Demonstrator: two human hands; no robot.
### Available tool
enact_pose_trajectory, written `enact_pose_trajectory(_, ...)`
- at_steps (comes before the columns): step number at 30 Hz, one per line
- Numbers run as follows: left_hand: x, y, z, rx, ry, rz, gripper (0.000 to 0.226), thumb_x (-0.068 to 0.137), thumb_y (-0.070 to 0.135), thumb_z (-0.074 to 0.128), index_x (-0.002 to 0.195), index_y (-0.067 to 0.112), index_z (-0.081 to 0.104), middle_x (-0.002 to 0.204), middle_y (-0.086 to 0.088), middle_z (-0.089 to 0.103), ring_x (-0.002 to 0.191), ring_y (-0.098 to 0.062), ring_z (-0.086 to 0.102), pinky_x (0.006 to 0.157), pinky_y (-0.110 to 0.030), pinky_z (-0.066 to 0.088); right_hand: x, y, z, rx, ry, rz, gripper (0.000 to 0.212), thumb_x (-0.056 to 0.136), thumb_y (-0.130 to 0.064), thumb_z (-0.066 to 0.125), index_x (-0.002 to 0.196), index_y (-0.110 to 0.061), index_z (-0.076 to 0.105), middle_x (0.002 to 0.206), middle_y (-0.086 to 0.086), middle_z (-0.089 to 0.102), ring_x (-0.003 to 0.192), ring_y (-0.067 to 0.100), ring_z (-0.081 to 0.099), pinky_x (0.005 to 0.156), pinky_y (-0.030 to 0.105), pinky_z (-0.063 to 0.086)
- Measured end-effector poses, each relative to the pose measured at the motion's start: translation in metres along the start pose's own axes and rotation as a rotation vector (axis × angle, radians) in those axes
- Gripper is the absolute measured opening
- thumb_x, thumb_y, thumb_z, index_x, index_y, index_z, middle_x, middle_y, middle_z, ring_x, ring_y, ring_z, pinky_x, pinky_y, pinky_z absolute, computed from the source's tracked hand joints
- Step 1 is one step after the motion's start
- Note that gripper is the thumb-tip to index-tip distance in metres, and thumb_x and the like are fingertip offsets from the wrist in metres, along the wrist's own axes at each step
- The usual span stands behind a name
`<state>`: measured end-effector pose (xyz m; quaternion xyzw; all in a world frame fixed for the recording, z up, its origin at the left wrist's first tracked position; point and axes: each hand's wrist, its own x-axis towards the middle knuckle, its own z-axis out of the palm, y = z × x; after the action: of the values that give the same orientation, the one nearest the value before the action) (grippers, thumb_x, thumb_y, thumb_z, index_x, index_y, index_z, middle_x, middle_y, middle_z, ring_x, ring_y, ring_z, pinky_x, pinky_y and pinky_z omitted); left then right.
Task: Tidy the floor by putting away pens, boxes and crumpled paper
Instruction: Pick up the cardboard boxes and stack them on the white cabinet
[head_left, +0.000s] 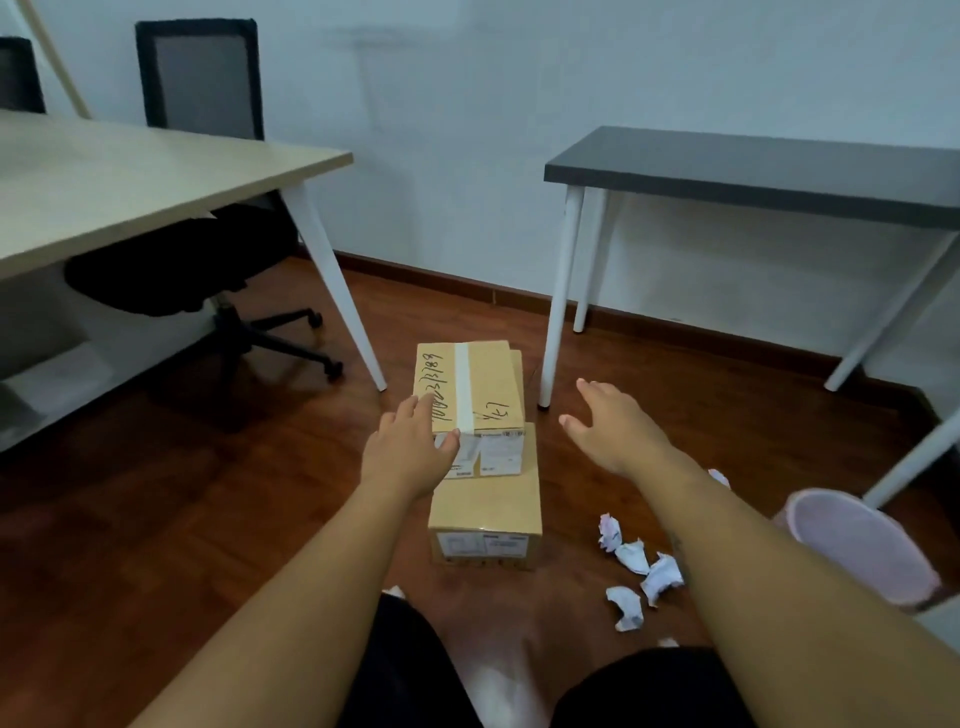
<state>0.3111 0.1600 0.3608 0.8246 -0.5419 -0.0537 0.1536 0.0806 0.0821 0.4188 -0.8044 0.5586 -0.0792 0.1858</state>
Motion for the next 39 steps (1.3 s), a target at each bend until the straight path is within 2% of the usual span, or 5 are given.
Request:
enact_pose_trajectory(10,0.007,-0.018,0.042,-0.032,-0.041,-0.065,0.069,0.095,0.056,0.042,0.153,0.024,0.025,0.158,0.001,0.031,0.136,-0.028,0.040,0.102,-0.046,0.043,0.017,-0.002,0.048,0.107,-0.096,-0.027,0.059,0.101,-0.040,0.043,0.152,-0.012,0.028,0.157,0.009,0.032,0.143,0.028,0.031,0.112,0.040,0.031)
enact_pose_trajectory(18,0.054,-0.044,0.108,-0.119,-0.070,-0.149,0.062,0.089,0.062,0.043,0.142,0.029,0.036,0.146,0.002,0.046,0.124,-0.026,0.051,0.091,-0.048,0.052,0.074,0.021,0.118,0.177,-0.248,-0.004,0.056,0.101,-0.037,0.046,0.149,-0.014,0.033,0.153,0.009,0.036,0.140,0.027,0.035,0.108,0.033,0.032)
enact_pose_trajectory(23,0.080,-0.060,0.132,-0.138,-0.113,-0.191,0.056,0.091,0.056,0.047,0.138,0.027,0.039,0.143,0.000,0.047,0.124,-0.029,0.049,0.093,-0.050,0.051,0.114,0.026,0.155,0.276,-0.205,0.029,0.048,0.099,-0.033,0.049,0.143,-0.015,0.044,0.142,0.009,0.047,0.128,0.024,0.046,0.093,0.025,0.035)
enact_pose_trajectory(32,0.122,-0.073,0.158,-0.235,-0.169,-0.292,0.058,0.091,0.053,0.050,0.141,0.026,0.040,0.141,0.000,0.047,0.126,-0.029,0.047,0.097,-0.047,0.048,0.178,0.030,0.194,0.301,-0.232,0.087,0.062,0.097,-0.036,0.049,0.150,-0.010,0.033,0.154,0.010,0.036,0.139,0.027,0.038,0.112,0.034,0.033)
enact_pose_trajectory(39,0.167,-0.082,0.180,-0.355,-0.162,-0.368,0.055,0.086,0.057,0.048,0.132,0.026,0.043,0.136,0.000,0.048,0.123,-0.029,0.049,0.096,-0.052,0.051,0.227,0.032,0.216,0.357,-0.228,0.204,0.052,0.094,-0.033,0.051,0.141,-0.010,0.042,0.146,0.010,0.041,0.129,0.028,0.045,0.107,0.037,0.040)
